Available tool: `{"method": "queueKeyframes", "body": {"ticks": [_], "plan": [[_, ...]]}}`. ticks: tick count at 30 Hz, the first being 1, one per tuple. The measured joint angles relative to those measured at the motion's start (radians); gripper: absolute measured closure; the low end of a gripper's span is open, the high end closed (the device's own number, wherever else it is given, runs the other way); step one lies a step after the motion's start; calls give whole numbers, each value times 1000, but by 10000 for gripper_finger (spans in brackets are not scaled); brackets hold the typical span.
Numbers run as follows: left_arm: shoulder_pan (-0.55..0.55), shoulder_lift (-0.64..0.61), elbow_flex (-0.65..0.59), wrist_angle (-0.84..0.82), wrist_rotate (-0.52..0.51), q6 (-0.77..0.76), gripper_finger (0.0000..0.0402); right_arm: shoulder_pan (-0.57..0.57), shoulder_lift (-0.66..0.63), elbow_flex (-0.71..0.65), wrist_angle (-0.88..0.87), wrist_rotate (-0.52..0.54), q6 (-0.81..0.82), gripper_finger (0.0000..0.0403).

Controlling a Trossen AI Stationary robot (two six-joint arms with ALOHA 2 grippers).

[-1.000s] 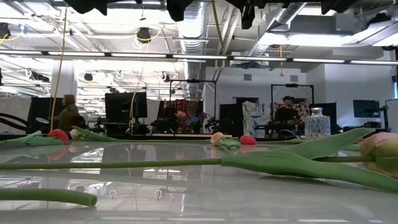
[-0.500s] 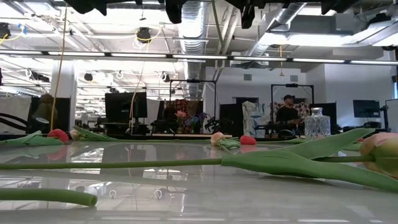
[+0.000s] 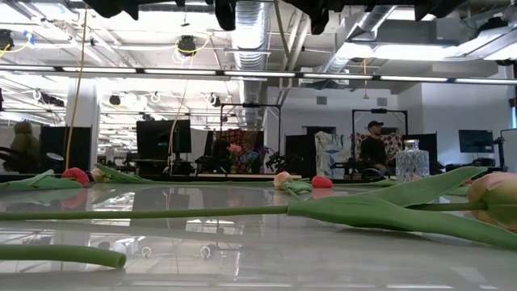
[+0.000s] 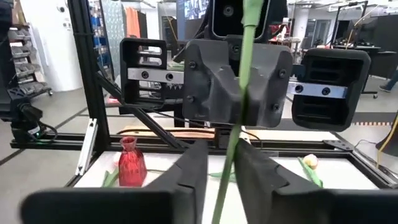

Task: Sort flowers into vase by color
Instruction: Put the pink flower in the transparent vase

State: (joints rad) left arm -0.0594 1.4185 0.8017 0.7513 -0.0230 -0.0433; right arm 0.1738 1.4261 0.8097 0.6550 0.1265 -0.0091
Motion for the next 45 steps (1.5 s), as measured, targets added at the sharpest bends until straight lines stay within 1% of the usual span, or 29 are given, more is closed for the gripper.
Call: {"method": "queueKeyframes", "body": {"ticks": [3,5,8,10,14,18,20,23,27,32,37,42,45], "plan": [[8,0,0,-1,-7,1,401,-7,0,0,-10,-1,0,236],[19,0,-1,-8,-12,1,401,-10,-10,0,-51,1,0,197],[41,1,-1,-8,-28,2,401,-27,-50,0,-197,1,-2,146],[60,1,-1,-8,-51,2,401,-44,-92,0,-320,4,11,125],[96,1,-1,-9,-98,5,401,-73,-183,0,-563,58,64,111],[119,1,-1,-4,-152,4,401,-78,-265,-1,-777,196,92,112],[128,8,2,8,-176,-1,401,-78,-305,-17,-809,245,99,112],[142,42,37,2,-188,-4,401,-78,-381,-64,-815,264,108,112],[156,154,146,-7,-172,9,401,-78,-495,-130,-825,267,121,113],[193,330,337,-8,-145,54,401,-77,-637,-169,-903,268,183,113],[257,511,549,-7,-37,52,401,-61,-745,-185,-1017,268,272,113],[312,711,795,-4,43,-2,401,-41,-811,-187,-1103,270,309,113],[330,840,958,-28,94,-48,401,-40,-845,-187,-1159,312,317,113]]}}
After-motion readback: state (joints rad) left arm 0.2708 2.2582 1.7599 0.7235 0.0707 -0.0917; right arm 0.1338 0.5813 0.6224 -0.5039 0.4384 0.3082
